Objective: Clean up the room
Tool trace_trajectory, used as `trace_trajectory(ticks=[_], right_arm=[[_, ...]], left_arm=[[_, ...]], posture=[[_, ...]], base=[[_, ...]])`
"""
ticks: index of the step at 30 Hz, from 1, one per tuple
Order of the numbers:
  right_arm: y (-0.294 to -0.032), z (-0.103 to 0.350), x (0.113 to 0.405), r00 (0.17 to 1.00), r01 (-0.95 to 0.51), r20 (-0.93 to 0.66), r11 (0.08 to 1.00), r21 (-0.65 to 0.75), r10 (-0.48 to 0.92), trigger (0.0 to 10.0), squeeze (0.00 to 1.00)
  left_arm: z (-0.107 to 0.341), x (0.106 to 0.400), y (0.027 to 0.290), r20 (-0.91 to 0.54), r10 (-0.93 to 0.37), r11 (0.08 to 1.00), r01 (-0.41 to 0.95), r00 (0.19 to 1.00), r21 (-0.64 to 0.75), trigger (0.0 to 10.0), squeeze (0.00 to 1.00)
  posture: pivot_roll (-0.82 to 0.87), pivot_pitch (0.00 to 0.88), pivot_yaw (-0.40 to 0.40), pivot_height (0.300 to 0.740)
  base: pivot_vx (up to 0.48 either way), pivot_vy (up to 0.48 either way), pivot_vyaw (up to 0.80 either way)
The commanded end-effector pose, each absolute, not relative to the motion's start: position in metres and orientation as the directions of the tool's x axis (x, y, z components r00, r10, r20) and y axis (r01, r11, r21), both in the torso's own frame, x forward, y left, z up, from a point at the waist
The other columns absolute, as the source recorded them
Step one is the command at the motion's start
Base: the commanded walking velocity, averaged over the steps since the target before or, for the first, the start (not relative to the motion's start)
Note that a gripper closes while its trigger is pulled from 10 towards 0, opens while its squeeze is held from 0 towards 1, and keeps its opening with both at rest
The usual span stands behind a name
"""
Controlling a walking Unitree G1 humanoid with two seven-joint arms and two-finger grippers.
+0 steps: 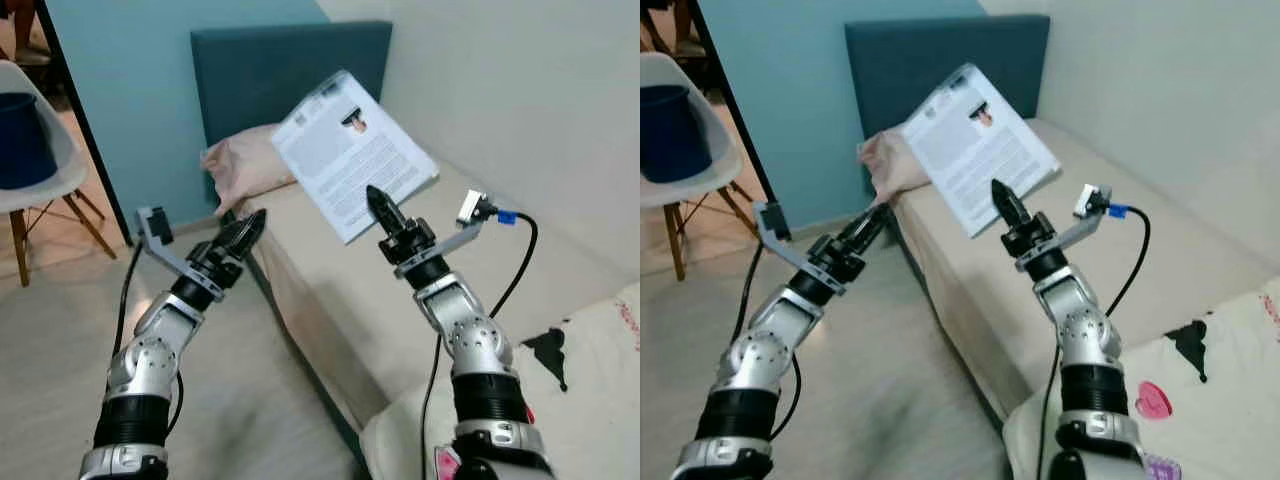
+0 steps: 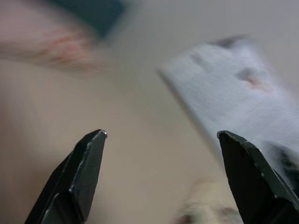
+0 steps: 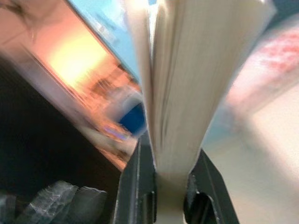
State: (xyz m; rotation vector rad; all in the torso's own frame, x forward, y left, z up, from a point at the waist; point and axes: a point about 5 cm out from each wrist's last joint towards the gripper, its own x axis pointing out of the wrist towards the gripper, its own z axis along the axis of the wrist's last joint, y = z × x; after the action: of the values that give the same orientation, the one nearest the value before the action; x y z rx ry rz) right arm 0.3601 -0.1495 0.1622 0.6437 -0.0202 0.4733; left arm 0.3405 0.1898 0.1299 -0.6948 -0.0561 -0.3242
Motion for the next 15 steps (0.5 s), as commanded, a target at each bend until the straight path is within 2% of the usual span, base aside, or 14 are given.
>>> trace_trajectory(ticks=[1,2,3,5,6,7,10,11,13,14,15], right_arm=[[-0.160,0.127,0.358,0.936,-0.292,-0.045,0.841,0.456,0.350,0.0,0.00],[-0.160,0.127,0.358,0.936,-0.292,-0.045,0.841,0.456,0.350,0.0,0.00],[-0.170,0.099,0.352,0.934,-0.215,-0.199,0.913,0.348,0.296,0.0,0.00],[-0.170,0.099,0.352,0.934,-0.215,-0.199,0.913,0.348,0.296,0.0,0.00],[-0.175,0.080,0.345,0.918,-0.184,-0.298,0.947,0.265,0.262,3.3,0.00],[-0.176,0.059,0.333,0.886,-0.208,-0.381,0.960,0.184,0.265,10.0,0.00],[-0.176,0.059,0.333,0.886,-0.208,-0.381,0.960,0.184,0.265,10.0,0.00],[-0.177,0.041,0.322,0.853,-0.234,-0.452,0.966,0.113,0.259,10.0,0.00],[-0.180,0.017,0.304,0.813,-0.234,-0.526,0.968,0.096,0.249,10.0,0.00],[-0.180,0.017,0.304,0.813,-0.234,-0.526,0.968,0.096,0.249,10.0,0.00],[-0.181,0.009,0.298,0.803,-0.215,-0.546,0.971,0.107,0.239,10.0,0.00]], left_arm=[[0.088,0.331,0.214,-0.065,-0.115,0.811,0.056,0.991,-0.583,10.0,1.00],[0.088,0.331,0.214,-0.065,-0.115,0.811,0.056,0.991,-0.583,10.0,1.00],[0.060,0.319,0.225,-0.206,-0.036,0.844,-0.080,0.978,-0.530,10.0,1.00],[0.060,0.319,0.225,-0.206,-0.036,0.844,-0.080,0.978,-0.530,10.0,1.00],[0.040,0.307,0.231,-0.309,0.010,0.866,-0.163,0.951,-0.473,10.0,0.94],[0.015,0.288,0.234,-0.421,0.051,0.886,-0.235,0.906,-0.399,10.0,0.00],[0.015,0.288,0.234,-0.421,0.051,0.886,-0.235,0.906,-0.399,10.0,0.00],[-0.006,0.270,0.235,-0.504,0.068,0.900,-0.270,0.861,-0.341,10.0,0.00],[-0.035,0.239,0.234,-0.618,0.086,0.905,-0.320,0.782,-0.280,10.0,0.00],[-0.035,0.239,0.234,-0.618,0.086,0.905,-0.320,0.782,-0.280,10.0,0.00],[-0.044,0.228,0.234,-0.656,0.098,0.901,-0.346,0.748,-0.260,10.0,0.00]], posture=[[-0.06,0.000,-0.053,0.740],[-0.06,0.000,-0.053,0.740],[-0.05,0.000,-0.053,0.740],[-0.05,0.000,-0.053,0.740],[-0.05,0.000,-0.052,0.740],[-0.06,0.000,-0.049,0.740],[-0.06,0.000,-0.049,0.740],[-0.06,0.000,-0.048,0.740],[-0.05,0.000,-0.051,0.740],[-0.05,0.000,-0.051,0.740],[-0.05,0.000,-0.051,0.740]], base=[[0.000,0.000,0.00],[0.000,0.000,0.00],[0.000,0.000,0.00],[0.000,0.000,0.00],[0.000,0.000,0.00],[0.000,0.000,0.00],[0.000,0.000,0.00],[0.000,0.000,0.77],[0.000,0.000,0.77],[0.000,0.000,0.77],[0.000,0.000,0.42]])
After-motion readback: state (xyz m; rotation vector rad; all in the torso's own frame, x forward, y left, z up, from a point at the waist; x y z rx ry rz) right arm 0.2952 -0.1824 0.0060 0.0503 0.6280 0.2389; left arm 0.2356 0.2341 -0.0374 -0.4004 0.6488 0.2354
